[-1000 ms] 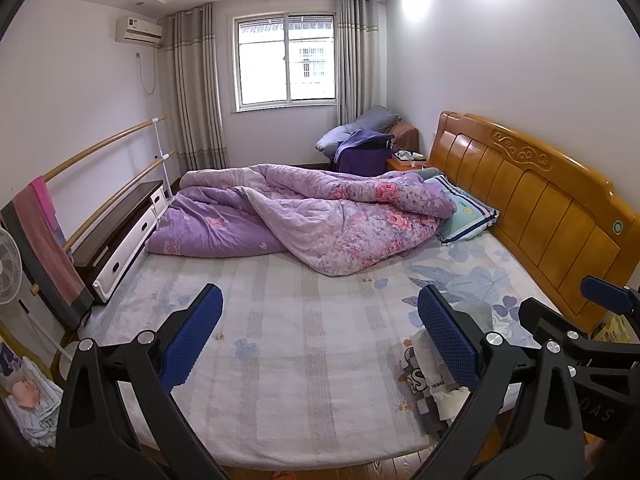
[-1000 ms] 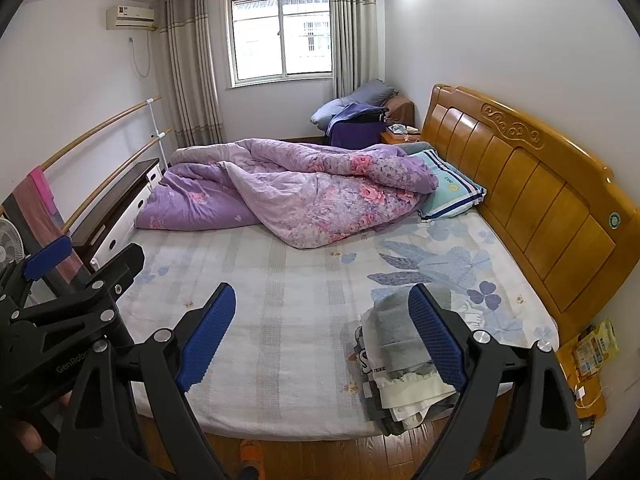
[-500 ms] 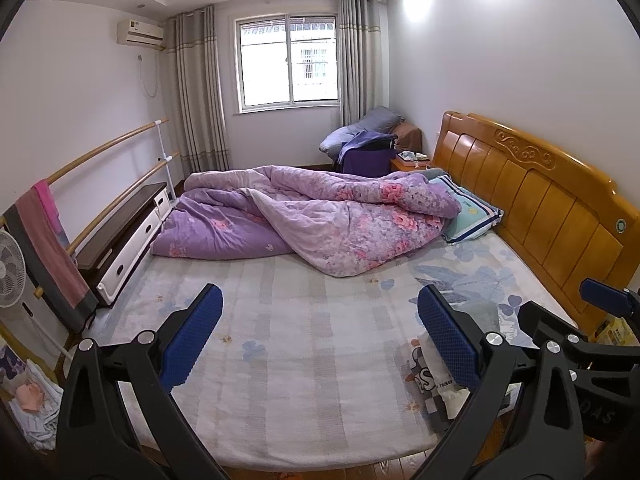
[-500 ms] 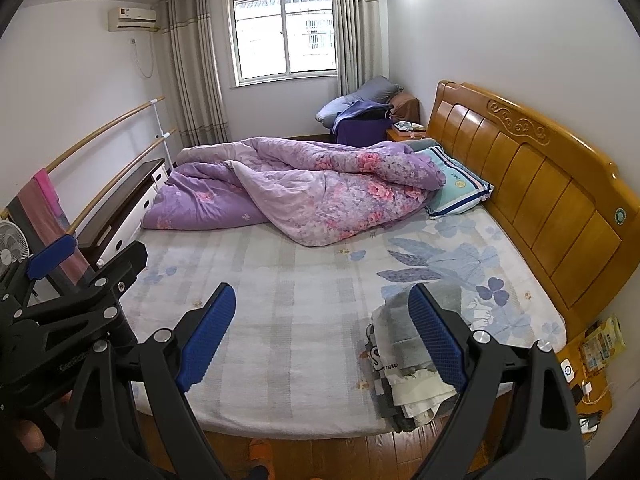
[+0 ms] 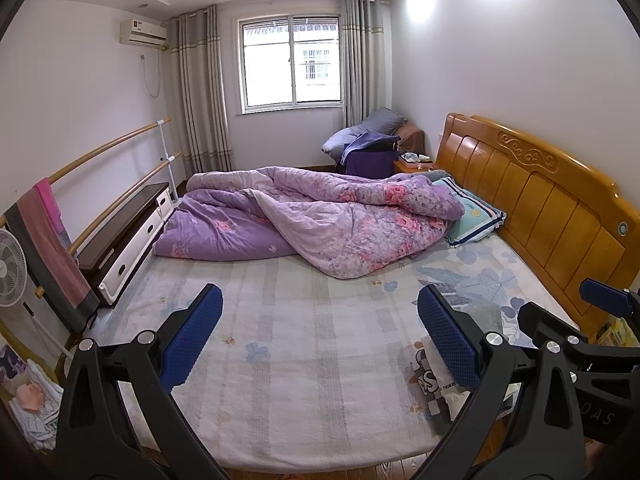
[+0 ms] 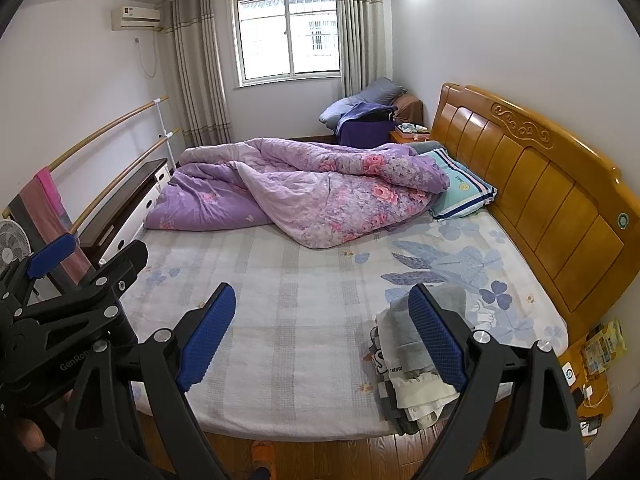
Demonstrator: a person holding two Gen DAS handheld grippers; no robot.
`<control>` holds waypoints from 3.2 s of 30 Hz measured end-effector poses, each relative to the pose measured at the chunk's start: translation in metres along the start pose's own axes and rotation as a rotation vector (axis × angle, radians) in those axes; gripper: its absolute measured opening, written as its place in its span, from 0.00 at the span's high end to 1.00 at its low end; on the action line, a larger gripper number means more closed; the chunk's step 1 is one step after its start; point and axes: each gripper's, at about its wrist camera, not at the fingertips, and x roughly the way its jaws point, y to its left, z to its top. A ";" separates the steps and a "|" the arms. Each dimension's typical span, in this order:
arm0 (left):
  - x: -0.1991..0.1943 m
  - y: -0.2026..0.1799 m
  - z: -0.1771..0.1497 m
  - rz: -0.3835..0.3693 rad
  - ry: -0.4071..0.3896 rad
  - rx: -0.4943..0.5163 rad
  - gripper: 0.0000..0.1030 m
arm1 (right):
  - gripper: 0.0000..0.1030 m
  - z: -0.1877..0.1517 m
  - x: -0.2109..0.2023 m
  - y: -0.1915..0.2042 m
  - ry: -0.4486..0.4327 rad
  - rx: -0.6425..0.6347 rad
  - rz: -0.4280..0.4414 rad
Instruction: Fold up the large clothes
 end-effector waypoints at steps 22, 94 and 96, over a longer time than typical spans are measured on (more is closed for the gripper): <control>0.000 0.001 -0.001 0.006 0.007 -0.015 0.05 | 0.18 0.005 0.003 0.004 0.007 -0.006 0.005; 0.014 0.002 -0.003 -0.007 0.028 -0.015 0.05 | 0.18 0.009 0.019 -0.007 0.038 0.013 0.025; 0.015 0.004 -0.006 -0.004 0.039 -0.014 0.05 | 0.18 0.007 0.021 -0.007 0.045 0.019 0.028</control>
